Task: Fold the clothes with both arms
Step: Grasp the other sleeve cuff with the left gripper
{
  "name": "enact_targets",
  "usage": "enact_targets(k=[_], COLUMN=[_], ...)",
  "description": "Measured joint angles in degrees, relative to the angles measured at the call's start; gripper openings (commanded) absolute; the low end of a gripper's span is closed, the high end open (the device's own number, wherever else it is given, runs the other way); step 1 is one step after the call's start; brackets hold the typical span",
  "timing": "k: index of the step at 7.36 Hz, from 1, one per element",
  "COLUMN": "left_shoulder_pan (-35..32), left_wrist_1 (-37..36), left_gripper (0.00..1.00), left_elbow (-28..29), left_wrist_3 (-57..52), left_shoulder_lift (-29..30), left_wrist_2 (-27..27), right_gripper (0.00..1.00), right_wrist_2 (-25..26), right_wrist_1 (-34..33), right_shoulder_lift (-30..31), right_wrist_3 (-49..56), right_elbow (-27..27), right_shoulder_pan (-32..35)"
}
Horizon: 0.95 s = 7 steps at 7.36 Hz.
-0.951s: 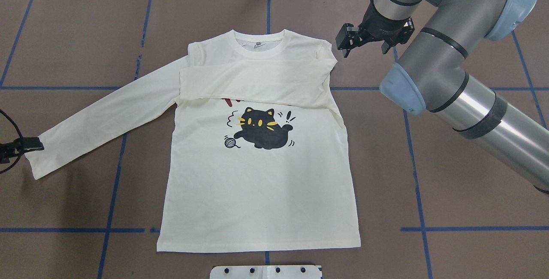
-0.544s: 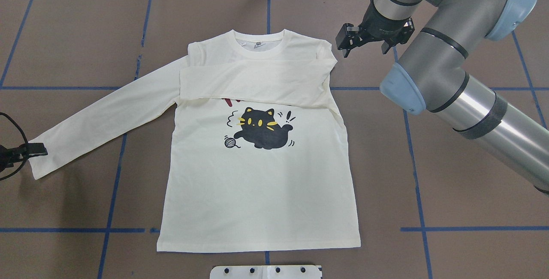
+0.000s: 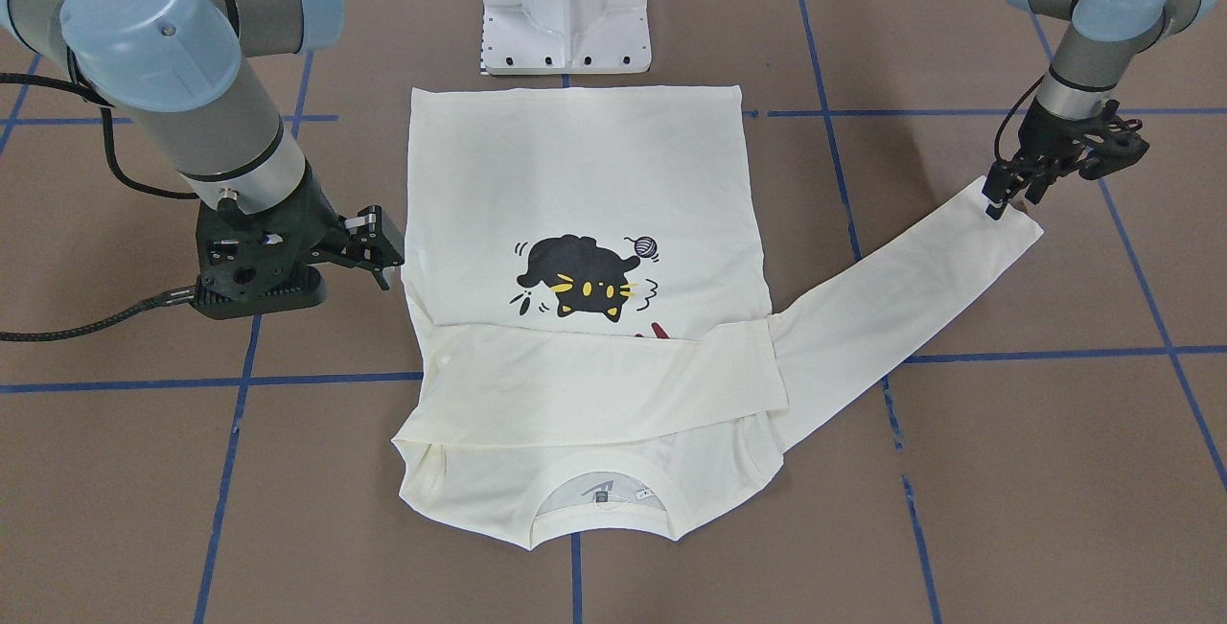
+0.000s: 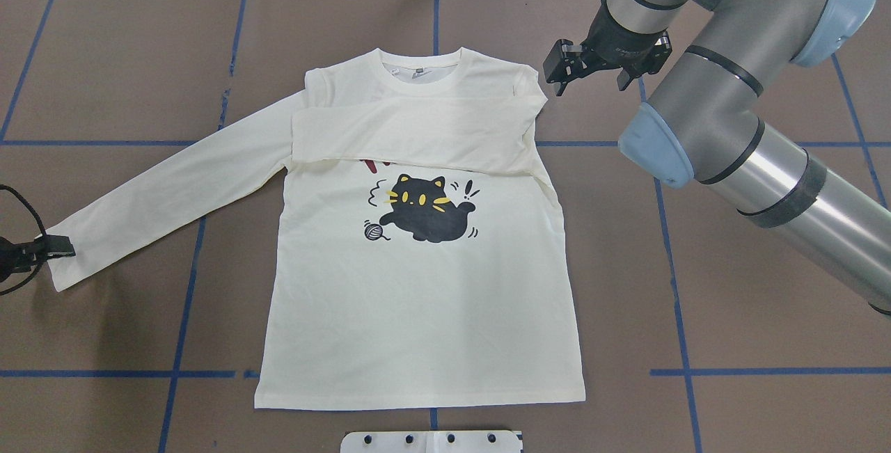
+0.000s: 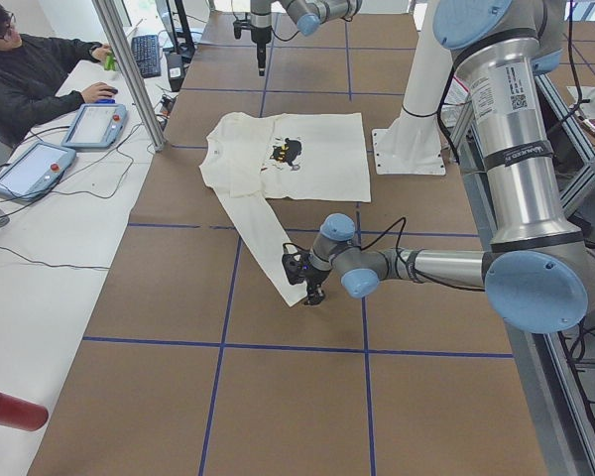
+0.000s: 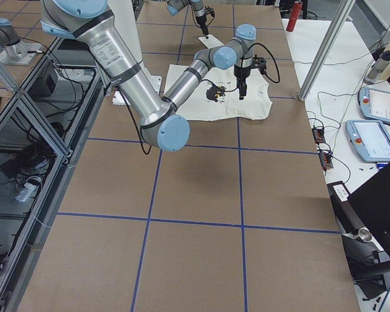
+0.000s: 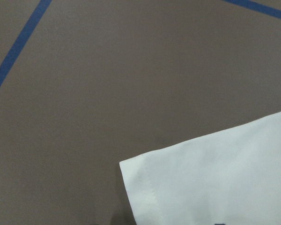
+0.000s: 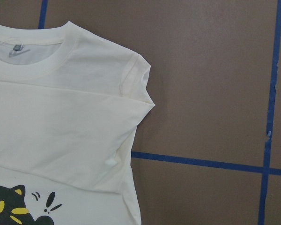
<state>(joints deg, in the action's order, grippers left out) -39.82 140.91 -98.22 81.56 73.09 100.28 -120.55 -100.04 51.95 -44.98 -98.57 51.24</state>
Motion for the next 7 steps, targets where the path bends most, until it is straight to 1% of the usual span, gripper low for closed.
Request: enact_targets(k=[1,2,4,6,7], left_shoulder_pan=[0.0,0.0,0.0,0.0,0.0], left_wrist_1=[0.0,0.0,0.0,0.0,0.0], left_gripper=[0.53,0.47,0.39,0.39,0.43], left_elbow=[0.0,0.0,-0.1,-0.1,-0.1], left_wrist_3=[0.0,0.0,0.1,0.8,1.0], left_shoulder_lift=[0.0,0.0,0.0,0.0,0.0], left_wrist_2=[0.0,0.0,0.0,0.0,0.0], right_gripper=[1.0,1.0,1.0,1.0,1.0], right_wrist_2=[-0.1,-0.1,-0.1,-0.1,-0.1], right_wrist_1=[0.0,-0.1,-0.1,-0.1,-0.1], right_shoulder_lift=[0.0,-0.1,-0.1,-0.1,-0.1], right_wrist_3=[0.0,0.1,0.1,0.0,0.0], right_elbow=[0.0,-0.1,-0.2,-0.2,-0.3], right_shoulder_pan=[0.0,0.0,0.0,0.0,0.0])
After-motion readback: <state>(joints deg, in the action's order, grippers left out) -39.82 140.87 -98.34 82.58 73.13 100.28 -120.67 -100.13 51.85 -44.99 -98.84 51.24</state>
